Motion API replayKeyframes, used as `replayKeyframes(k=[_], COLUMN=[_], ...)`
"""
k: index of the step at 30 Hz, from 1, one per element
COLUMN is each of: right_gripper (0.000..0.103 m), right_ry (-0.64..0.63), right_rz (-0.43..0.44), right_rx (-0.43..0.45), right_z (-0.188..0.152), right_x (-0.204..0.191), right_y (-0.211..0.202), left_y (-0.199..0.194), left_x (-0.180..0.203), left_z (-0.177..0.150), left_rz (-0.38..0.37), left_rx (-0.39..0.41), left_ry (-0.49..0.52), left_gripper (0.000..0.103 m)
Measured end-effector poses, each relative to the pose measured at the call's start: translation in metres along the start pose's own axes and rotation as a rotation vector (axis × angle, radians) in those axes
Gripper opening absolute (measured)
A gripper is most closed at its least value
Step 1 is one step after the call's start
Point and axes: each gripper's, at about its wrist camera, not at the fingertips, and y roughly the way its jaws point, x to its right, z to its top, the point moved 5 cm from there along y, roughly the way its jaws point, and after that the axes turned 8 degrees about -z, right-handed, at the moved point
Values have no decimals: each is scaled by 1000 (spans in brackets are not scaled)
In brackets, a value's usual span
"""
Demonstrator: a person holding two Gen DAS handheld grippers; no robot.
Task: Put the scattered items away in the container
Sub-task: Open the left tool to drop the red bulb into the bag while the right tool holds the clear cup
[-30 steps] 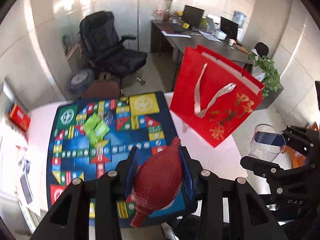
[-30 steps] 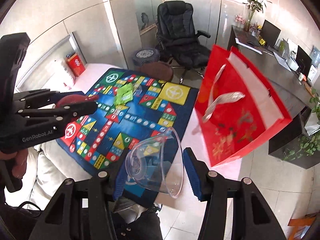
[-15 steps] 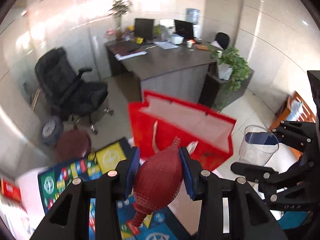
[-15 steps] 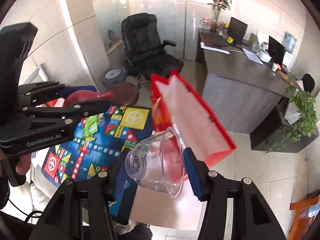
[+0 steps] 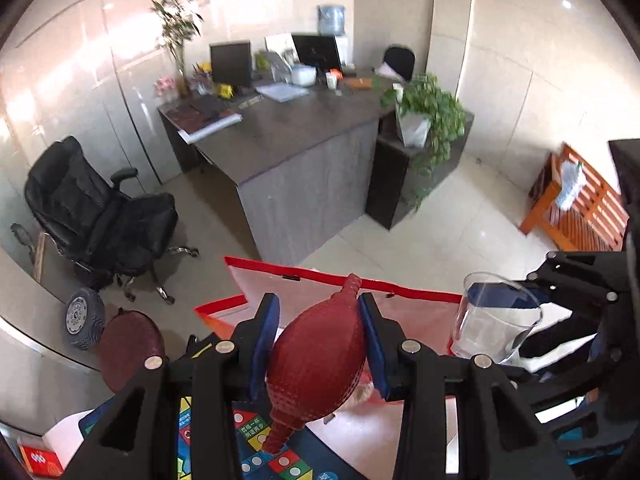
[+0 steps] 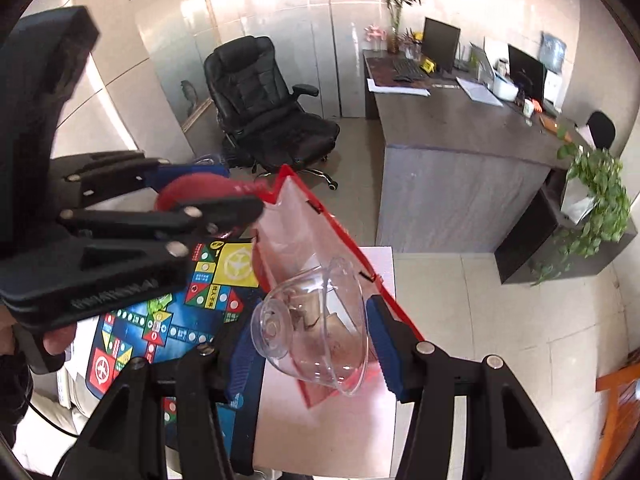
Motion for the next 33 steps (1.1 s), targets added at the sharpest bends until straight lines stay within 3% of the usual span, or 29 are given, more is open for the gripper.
replayKeyframes(k=[10, 33], right_gripper=[57, 57], right_ry=[21, 5], right_rz=[-8, -15], right_rx=[-38, -96], right_z=[11, 5], right_x=[13, 8], right_y=[39, 79], left_y=[50, 97], left_x=[-12, -33], left_z=[7, -16], left_rz=[-32, -46], left_rx=[-73, -165], left_ry=[-15, -39], left_gripper=[44, 44])
